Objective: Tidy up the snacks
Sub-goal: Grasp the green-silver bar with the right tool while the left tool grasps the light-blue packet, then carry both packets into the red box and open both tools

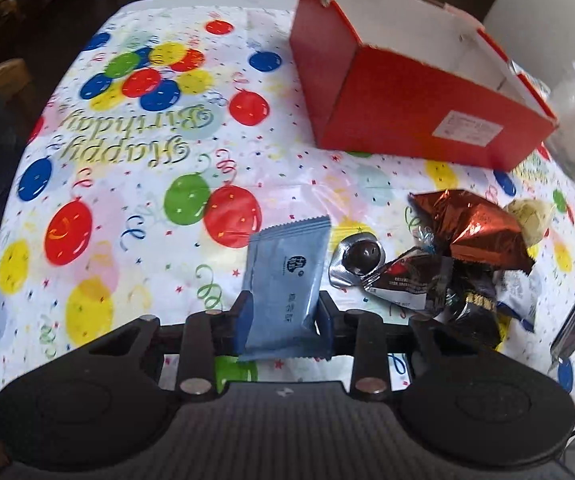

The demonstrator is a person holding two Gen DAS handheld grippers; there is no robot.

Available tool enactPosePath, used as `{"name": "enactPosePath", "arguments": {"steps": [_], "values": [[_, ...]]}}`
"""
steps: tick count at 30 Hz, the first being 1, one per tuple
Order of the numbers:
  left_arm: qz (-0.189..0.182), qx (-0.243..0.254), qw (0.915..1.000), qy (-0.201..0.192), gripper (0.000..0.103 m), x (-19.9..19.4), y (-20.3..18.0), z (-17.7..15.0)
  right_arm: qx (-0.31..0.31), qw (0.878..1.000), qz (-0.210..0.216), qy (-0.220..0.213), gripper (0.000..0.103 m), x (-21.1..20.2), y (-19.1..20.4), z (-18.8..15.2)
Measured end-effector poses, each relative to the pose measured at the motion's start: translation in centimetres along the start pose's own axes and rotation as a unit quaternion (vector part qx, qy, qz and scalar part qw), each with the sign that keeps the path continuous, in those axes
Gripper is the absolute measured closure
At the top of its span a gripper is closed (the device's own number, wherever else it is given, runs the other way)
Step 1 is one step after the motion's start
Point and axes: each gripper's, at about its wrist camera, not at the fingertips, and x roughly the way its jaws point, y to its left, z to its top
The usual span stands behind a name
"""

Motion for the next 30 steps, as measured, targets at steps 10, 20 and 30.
{"name": "enactPosePath", "arguments": {"steps": [10,20,30], "values": [[0.003,-0.033,0.9994,0.000,0.069,0.0,0.8,0.0,-0.004,1.000,0.011,-0.015,0.062,-0.2,-0.5,2.3],[0.019,-0.033,0.9992,0.007,0.044,1.1,0.5,0.4,-0.015,1.000,0.023,0.000,0.062,0.3,-0.5,1.8],[0.085,0.008,0.9961,0.019,0.044,3.2,-1.7,0.6,-0.014,1.000,0.023,0.004,0.062,0.4,-0.7,1.7]]}}
